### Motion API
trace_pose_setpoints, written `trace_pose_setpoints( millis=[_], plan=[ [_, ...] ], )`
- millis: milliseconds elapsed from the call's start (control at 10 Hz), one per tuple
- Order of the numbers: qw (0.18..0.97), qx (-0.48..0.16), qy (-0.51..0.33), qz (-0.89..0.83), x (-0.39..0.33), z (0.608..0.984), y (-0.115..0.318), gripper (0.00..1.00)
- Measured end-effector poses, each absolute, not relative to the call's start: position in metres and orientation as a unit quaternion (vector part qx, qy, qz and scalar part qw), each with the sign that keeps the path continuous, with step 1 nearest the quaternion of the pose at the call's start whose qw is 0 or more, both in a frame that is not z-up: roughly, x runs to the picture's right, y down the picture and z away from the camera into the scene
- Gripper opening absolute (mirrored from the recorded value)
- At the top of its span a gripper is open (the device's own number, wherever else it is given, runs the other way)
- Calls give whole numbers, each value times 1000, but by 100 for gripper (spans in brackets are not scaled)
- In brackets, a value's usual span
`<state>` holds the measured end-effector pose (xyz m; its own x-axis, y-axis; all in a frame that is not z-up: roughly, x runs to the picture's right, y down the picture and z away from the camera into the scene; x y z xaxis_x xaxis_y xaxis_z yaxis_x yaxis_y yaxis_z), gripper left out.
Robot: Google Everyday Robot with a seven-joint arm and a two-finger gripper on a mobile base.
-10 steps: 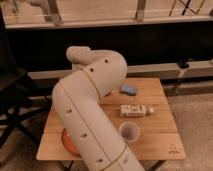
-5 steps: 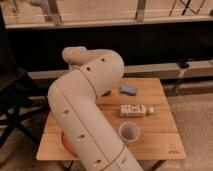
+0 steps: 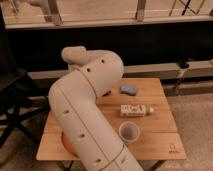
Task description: Place the eraser in the ceramic cup
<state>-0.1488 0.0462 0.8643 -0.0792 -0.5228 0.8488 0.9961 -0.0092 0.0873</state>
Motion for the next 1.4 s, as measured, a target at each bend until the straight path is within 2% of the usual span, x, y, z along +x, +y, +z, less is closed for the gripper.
trace_pose_setpoints(
  millis=[1400],
  plan=[
    [526,-264,-388,-709,-165,902,37,80]
  ],
)
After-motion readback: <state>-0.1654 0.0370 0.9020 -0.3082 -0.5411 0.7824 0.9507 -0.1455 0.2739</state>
